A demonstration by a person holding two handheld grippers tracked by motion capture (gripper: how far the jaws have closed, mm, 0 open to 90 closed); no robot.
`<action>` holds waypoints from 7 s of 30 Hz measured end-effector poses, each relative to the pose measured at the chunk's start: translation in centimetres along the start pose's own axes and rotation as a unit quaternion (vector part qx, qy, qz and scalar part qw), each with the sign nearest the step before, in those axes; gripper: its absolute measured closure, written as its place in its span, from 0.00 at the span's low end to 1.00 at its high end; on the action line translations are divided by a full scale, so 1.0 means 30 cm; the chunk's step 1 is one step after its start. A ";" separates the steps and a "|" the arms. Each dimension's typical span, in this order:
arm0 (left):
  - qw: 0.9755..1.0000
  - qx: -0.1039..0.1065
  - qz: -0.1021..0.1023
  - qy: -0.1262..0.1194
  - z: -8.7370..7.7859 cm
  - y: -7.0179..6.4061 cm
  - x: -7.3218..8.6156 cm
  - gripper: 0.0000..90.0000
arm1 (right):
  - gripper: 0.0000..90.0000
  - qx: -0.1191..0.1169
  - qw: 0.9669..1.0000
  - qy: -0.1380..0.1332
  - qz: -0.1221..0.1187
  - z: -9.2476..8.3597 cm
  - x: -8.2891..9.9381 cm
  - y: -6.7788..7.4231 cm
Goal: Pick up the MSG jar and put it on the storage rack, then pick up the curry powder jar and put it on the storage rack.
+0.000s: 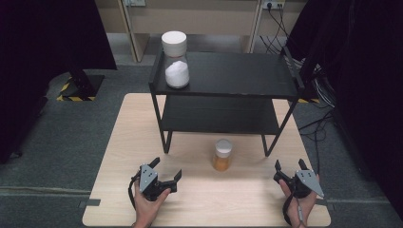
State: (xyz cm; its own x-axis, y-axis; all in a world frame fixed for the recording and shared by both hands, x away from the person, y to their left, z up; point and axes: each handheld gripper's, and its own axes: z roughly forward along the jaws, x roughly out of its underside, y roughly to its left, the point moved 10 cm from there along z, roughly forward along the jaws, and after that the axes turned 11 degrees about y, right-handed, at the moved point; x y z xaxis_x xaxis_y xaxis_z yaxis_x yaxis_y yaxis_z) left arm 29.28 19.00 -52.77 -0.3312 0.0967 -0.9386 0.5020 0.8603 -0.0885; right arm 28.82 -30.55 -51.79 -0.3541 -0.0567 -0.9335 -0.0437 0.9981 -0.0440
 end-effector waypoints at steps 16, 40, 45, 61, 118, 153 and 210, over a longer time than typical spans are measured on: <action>1.000 -0.001 0.002 0.000 0.003 -0.004 -0.001 0.01 | 0.15 -0.001 1.000 0.002 -0.006 0.008 -0.004 0.009; 1.000 0.001 0.000 -0.003 0.012 -0.007 -0.003 0.01 | 0.14 -0.006 1.000 -0.005 0.007 0.006 0.000 0.001; 1.000 0.000 -0.001 -0.003 0.012 -0.005 -0.003 0.01 | 0.14 -0.006 1.000 -0.006 0.009 0.005 0.001 0.000; 1.000 -0.002 0.005 0.000 0.017 -0.004 -0.006 0.01 | 0.15 -0.049 0.996 -0.057 0.042 -0.062 -0.060 0.046; 1.000 0.000 0.013 0.003 0.026 -0.006 -0.011 0.01 | 0.37 -0.181 0.982 -0.030 -0.039 0.093 -0.136 0.549; 1.000 0.001 0.017 0.003 0.031 -0.009 -0.013 0.02 | 0.38 -0.137 0.979 -0.149 -0.012 -0.130 -0.316 0.359; 1.000 0.002 0.023 0.004 0.035 -0.012 -0.014 0.02 | 0.38 -0.120 0.968 -0.219 -0.015 -0.228 -0.649 0.294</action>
State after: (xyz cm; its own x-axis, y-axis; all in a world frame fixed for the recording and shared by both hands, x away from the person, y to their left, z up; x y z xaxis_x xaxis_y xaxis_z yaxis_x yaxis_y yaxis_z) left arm 30.09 18.13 -52.68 -0.3142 0.1400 -0.9390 0.5201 0.8528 -0.0469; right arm 28.95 -20.81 -31.58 0.0776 -0.0161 -0.9969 -0.2828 0.9584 -0.0375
